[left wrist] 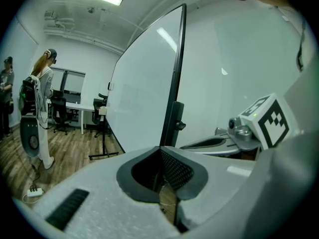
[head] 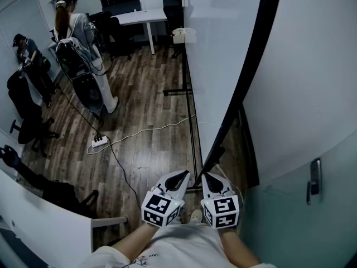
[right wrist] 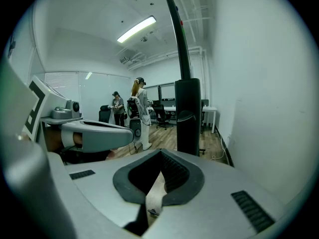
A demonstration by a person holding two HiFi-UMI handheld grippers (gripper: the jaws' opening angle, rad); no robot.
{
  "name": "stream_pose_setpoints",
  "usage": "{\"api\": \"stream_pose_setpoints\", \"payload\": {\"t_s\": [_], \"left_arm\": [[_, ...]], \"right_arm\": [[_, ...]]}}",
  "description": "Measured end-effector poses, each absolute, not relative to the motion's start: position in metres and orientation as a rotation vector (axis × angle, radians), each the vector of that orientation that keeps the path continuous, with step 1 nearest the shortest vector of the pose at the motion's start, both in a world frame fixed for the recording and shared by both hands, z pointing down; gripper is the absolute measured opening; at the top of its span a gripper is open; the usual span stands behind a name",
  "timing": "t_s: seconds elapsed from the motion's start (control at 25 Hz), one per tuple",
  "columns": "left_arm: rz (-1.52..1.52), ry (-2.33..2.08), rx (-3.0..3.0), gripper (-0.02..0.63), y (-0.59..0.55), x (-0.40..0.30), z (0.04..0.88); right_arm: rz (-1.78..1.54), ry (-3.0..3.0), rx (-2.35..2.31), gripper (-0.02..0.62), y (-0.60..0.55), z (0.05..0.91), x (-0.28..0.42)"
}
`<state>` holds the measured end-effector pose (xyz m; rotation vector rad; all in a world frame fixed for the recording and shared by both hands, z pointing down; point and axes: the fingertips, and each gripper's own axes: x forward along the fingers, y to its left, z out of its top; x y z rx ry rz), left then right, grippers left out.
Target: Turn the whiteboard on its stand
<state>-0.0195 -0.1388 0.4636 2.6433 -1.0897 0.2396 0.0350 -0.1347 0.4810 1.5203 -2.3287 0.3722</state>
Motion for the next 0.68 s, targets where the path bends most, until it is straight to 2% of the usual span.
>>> {"api": "stream_pose_setpoints", "payload": {"t_s": [0.68], "left_arm": [[0.24,-1.114,2.632,0.011,-0.13,-0.031,0.466]], "right_arm": [[0.374,-2.343,1.511,0.006,-0.126,0.48,0.028]]}}
